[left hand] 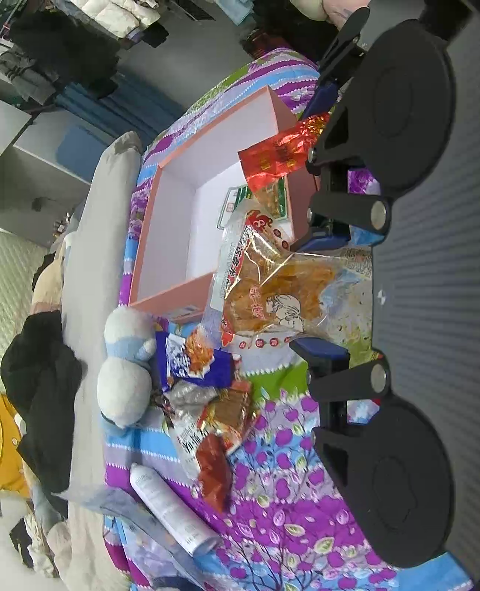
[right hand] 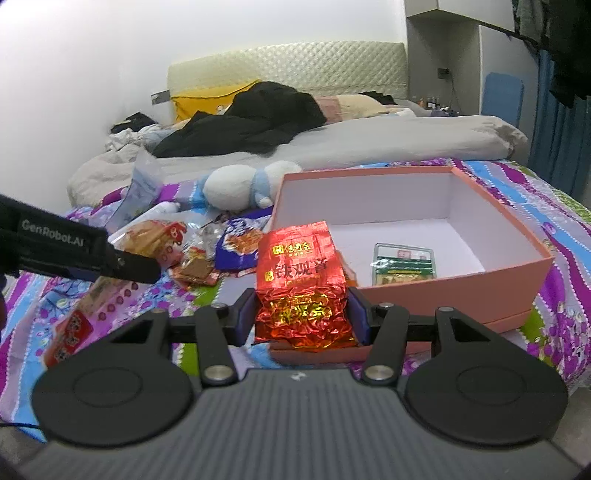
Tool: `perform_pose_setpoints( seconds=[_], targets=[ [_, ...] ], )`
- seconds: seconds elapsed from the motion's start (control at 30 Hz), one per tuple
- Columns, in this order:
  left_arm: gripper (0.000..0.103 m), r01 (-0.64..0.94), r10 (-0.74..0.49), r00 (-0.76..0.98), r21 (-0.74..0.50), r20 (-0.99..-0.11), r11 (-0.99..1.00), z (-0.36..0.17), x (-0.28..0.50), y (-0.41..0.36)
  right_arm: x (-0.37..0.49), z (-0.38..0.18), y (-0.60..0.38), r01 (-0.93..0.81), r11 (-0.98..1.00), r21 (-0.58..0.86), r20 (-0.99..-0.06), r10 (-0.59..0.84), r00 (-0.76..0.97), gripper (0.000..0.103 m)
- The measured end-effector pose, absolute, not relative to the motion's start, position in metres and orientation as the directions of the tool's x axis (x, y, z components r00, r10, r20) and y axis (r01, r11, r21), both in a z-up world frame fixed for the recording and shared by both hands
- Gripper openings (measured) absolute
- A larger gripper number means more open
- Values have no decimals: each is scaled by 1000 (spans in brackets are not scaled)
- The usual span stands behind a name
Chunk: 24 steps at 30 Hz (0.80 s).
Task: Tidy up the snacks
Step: 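Carry the clear bag with the left tool while the right tool carries the tea packet toward the pink box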
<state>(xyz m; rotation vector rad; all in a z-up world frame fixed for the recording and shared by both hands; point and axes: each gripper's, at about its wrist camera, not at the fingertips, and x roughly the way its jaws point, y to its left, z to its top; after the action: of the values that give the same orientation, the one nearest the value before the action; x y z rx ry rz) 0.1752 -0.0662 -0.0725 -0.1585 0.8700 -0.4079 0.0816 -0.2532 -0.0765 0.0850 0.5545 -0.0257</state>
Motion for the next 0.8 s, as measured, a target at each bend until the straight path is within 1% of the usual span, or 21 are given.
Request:
perform_pose_setpoints(
  seconds=[0.33,0.5,0.63,0.8],
  targets=[
    [53,312,-437,576,-308,-691,899,-65,216,-99,112,-66,-288,107,992,74,-511,-54,858,55],
    [53,326,-458,579,-324,-674,888,-61,243,-123,138,-67,-311,148,984,99,-513,-77,855,55],
    [53,370,-471,566,-302,-676,879,-63,264,-150,162,-79,-324,169,983,77,-543,-101,834,55],
    [53,392,-481,549,-297,-684,871,-72,294,-175,185,-89,-344,204,976,83,-567,-122,815,55]
  ],
)
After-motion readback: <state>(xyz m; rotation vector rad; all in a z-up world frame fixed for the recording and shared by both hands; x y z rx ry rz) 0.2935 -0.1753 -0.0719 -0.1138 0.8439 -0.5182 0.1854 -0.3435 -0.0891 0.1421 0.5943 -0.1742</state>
